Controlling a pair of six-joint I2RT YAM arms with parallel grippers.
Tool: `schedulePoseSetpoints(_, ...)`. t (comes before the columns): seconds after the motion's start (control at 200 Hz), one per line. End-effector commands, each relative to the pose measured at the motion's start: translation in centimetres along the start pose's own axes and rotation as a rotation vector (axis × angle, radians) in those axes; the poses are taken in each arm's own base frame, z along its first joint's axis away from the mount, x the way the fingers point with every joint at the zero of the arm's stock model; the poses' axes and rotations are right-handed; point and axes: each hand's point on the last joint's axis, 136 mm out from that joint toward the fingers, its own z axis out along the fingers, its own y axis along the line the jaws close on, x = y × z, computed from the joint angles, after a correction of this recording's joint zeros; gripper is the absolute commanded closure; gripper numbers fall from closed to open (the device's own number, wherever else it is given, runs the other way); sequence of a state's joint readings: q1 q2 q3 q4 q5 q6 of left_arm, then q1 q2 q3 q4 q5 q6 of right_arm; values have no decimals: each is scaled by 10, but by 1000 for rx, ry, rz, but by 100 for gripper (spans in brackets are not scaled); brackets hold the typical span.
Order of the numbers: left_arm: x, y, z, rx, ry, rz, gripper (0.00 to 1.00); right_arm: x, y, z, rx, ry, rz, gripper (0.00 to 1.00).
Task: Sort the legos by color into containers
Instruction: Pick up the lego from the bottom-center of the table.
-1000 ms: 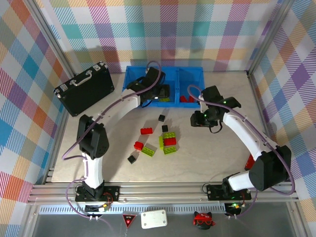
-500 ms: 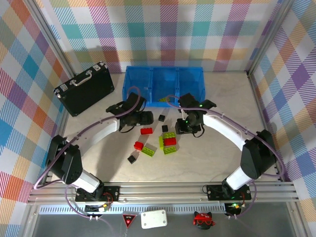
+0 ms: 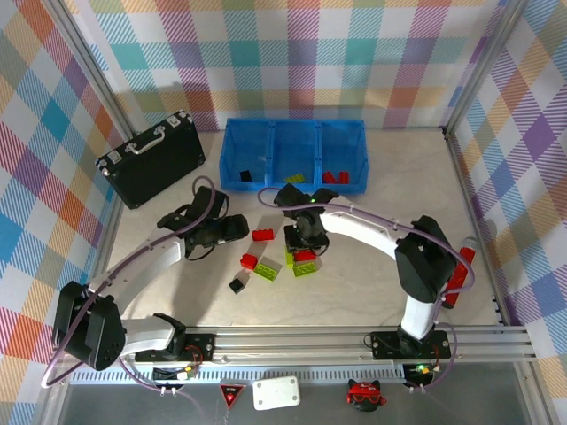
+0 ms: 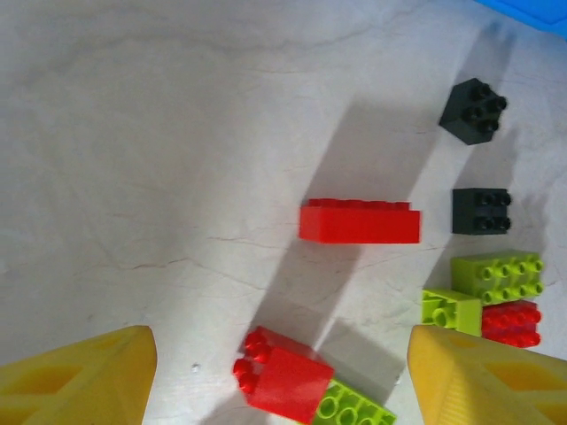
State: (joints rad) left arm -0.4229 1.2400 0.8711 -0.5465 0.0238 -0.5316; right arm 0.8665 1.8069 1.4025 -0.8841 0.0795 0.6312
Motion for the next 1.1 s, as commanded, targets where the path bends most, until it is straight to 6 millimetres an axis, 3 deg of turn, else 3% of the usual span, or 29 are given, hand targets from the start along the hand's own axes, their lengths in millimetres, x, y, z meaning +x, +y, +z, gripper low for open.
schedulePoseSetpoints(0.0,1,7,-7,31,-8,-49,25,1,8,7,29,-5,72,61)
schedulePoseSetpoints(0.27,5,26,-13,10,-13,-75,26,4,17,23,81,-6,121,59)
schedulePoseSetpoints(0.52,4,29,-14,1,-17,-80,25,9,26,33,90,6,141,58)
schedulePoseSetpoints(1.095,12,36,-16,-15,-17,-83,26,19,24,53,139,36,147,61)
